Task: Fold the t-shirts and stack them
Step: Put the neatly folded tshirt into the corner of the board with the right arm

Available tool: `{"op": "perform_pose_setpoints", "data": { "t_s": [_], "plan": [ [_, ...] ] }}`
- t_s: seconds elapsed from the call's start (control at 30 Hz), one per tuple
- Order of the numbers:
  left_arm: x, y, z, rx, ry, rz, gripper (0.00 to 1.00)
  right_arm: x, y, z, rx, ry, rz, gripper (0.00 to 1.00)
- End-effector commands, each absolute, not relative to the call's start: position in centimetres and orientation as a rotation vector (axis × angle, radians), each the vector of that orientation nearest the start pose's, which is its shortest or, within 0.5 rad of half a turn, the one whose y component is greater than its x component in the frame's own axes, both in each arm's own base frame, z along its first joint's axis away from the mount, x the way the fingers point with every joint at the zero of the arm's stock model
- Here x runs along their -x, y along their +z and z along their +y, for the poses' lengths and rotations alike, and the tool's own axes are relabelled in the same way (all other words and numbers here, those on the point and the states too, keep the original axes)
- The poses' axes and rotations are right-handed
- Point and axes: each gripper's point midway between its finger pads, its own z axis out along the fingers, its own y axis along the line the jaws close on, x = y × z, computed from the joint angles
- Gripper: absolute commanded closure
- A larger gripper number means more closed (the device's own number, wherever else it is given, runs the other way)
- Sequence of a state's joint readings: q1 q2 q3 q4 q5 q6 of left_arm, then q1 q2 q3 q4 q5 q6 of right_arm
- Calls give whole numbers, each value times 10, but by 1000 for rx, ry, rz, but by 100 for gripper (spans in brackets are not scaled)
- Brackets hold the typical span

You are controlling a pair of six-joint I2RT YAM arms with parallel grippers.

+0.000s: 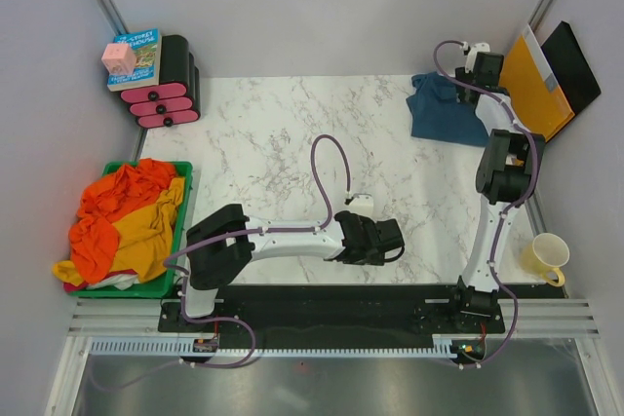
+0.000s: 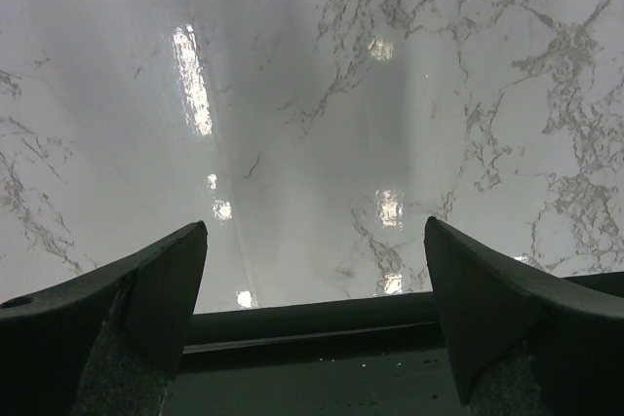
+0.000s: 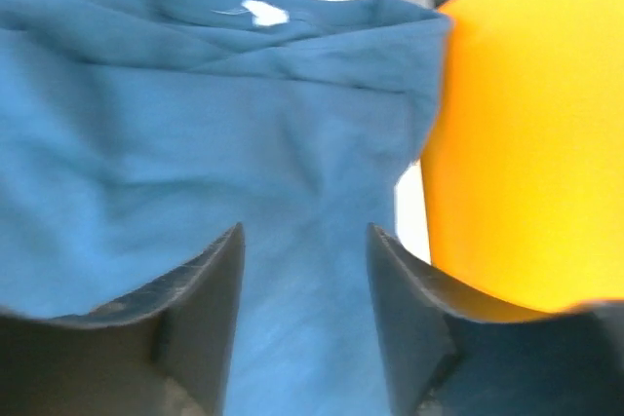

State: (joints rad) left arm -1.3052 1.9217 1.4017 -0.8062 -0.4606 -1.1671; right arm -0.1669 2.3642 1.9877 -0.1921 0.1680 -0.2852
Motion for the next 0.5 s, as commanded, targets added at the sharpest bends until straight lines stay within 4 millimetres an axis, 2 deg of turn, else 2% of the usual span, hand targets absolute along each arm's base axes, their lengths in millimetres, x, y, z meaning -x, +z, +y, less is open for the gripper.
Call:
{"op": "perform_pose_setpoints", "data": {
  "t_s": [0.0,0.03,0.07,0.1,0.27,0.47],
  "plan": [
    [-147,51,-378,-68,-116,2604,0,-610,131,-100,71,-186,2142,51],
    [-147,50,-377,-66,-114,2608,0,-607,124,-90,92,-126,2165,60],
    [-146,49,-377,-67,-112,2609,0,-602,114,-81,104,-98,2193,72],
    [-146,48,-377,-62,-112,2611,0,-595,99,-75,109,-68,2238,76],
    [-144,50,-378,-61,-121,2611,0,-584,53,-72,88,-49,2340,79],
    [-140,49,-372,-35,-121,2620,0,-578,21,-85,62,-93,2424,79]
  ]
}}
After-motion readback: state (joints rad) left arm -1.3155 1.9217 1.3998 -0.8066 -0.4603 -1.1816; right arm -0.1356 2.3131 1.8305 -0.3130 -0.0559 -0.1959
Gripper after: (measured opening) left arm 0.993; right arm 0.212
